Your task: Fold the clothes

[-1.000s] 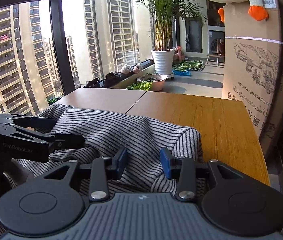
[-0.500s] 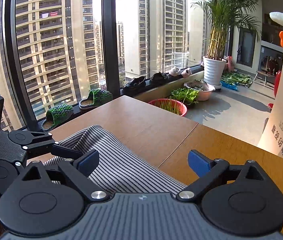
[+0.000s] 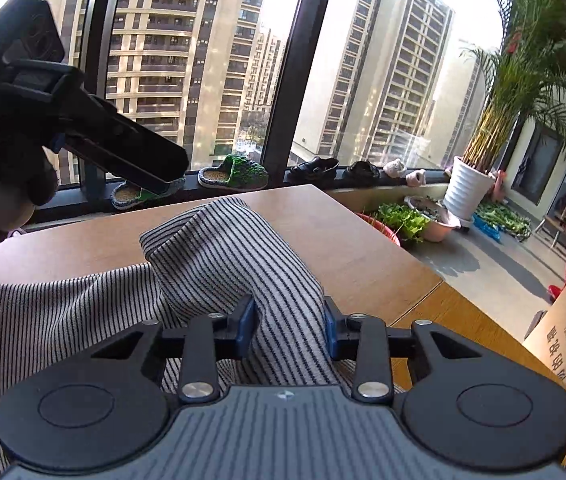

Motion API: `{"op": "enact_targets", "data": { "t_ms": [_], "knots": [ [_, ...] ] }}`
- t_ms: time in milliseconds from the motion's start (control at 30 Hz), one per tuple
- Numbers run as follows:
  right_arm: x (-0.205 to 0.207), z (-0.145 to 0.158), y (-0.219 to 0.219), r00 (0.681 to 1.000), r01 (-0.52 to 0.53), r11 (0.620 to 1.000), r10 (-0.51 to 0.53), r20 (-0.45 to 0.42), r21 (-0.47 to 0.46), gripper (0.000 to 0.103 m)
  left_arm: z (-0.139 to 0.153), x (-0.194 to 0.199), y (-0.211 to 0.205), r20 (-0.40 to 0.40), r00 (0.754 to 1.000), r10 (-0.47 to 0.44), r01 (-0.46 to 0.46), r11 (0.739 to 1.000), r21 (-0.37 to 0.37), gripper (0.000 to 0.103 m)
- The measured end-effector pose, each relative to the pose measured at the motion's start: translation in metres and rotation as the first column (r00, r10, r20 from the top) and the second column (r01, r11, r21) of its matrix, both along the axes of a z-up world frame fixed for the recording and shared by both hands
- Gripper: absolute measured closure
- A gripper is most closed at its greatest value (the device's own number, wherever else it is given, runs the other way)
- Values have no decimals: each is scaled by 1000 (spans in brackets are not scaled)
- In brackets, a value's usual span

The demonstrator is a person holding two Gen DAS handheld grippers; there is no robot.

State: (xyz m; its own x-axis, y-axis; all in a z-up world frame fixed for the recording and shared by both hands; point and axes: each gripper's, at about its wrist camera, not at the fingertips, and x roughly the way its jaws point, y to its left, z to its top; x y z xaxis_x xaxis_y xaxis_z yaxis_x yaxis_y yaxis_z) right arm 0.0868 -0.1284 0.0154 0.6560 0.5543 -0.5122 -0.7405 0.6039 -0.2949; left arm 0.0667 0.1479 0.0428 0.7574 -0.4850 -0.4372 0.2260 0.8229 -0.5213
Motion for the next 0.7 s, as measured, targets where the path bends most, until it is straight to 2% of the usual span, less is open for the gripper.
{"op": "enact_targets", "data": {
  "t_ms": [33,100,167,233,267,300,333,367,400,433,500,567,667,700],
  "knots": [
    [-21,-5,4,995,-28,998,33,97,-58,70,-2,1,0,-16,1000,6,-6,1000,-1,0],
    [-58,-22,12,956,-55,982,105,276,-183,71,-7,4,-6,-48,999,4,-4,1000,11,0],
    [-81,-35,17,933,-61,970,139,331,-236,71,-13,6,-16,-77,997,-12,14,999,28,0],
    [-89,-36,18,943,-33,977,99,317,-209,70,-19,5,-24,-93,995,-25,31,998,57,0],
    [-88,-29,12,962,-2,989,42,268,-149,69,-21,3,-27,-96,995,-29,36,997,68,2],
    [-86,-22,7,977,34,996,-14,213,-88,68,-23,0,-29,-97,995,-32,40,996,77,9],
    [-85,-15,1,986,73,997,-68,154,-30,63,-25,-4,-29,-97,995,-38,46,996,82,14],
    [-80,-3,-14,987,135,989,-140,74,66,50,-25,-7,-29,-95,994,-45,53,995,88,17],
    [-74,9,-30,979,203,966,-204,-14,158,43,-26,-11,-28,-94,994,-51,60,994,96,18],
    [-69,18,-50,960,281,926,-266,-90,253,36,-26,-15,-28,-91,994,-58,68,992,107,18],
    [-55,31,-91,897,439,807,-366,-250,394,34,-26,-23,-30,-83,994,-75,87,986,142,18],
    [-43,32,-121,826,562,695,-438,-355,449,34,-25,-33,-35,-68,993,-95,106,976,190,18],
    [-25,14,-143,756,649,638,-480,-445,415,37,-23,-47,-43,-55,991,-119,129,960,248,18],
    [-21,5,-146,742,658,627,-448,-499,417,40,-22,-50,-43,-57,990,-126,136,958,253,18]
  ]
}}
